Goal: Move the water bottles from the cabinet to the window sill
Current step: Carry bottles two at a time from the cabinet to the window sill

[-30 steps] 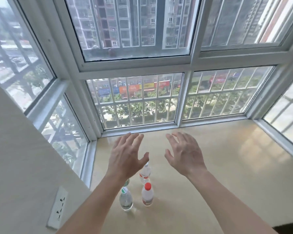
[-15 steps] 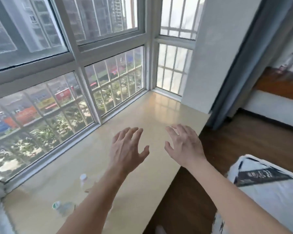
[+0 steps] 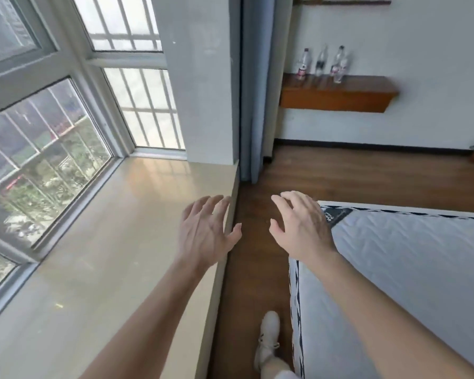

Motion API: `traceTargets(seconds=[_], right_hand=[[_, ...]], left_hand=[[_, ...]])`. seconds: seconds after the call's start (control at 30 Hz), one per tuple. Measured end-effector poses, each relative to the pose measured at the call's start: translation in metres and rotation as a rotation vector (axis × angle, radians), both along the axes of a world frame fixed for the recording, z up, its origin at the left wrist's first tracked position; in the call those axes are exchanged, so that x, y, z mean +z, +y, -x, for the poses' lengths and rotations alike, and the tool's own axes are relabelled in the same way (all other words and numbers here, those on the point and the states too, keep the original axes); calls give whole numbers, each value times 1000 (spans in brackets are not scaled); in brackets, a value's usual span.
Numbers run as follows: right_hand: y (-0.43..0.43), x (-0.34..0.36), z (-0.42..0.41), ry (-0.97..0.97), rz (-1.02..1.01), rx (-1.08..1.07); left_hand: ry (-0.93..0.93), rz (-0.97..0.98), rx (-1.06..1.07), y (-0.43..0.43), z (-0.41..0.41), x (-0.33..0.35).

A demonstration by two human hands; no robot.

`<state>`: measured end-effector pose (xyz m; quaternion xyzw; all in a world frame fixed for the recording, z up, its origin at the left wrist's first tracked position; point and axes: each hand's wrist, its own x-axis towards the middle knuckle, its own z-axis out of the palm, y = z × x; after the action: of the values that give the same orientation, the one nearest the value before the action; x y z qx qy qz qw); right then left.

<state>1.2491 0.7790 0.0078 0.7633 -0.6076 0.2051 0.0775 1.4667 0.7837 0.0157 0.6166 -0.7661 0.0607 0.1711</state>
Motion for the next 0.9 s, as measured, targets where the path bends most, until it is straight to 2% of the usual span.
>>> traceTargets(seconds=[0.5, 0.9], right_hand=[[-257, -13, 102, -57, -31, -65], [-399, -21, 153, -97, -59, -155]], left_hand=[[-8, 4, -99, -274, 118, -1], [4, 1, -181, -435, 174, -9]])
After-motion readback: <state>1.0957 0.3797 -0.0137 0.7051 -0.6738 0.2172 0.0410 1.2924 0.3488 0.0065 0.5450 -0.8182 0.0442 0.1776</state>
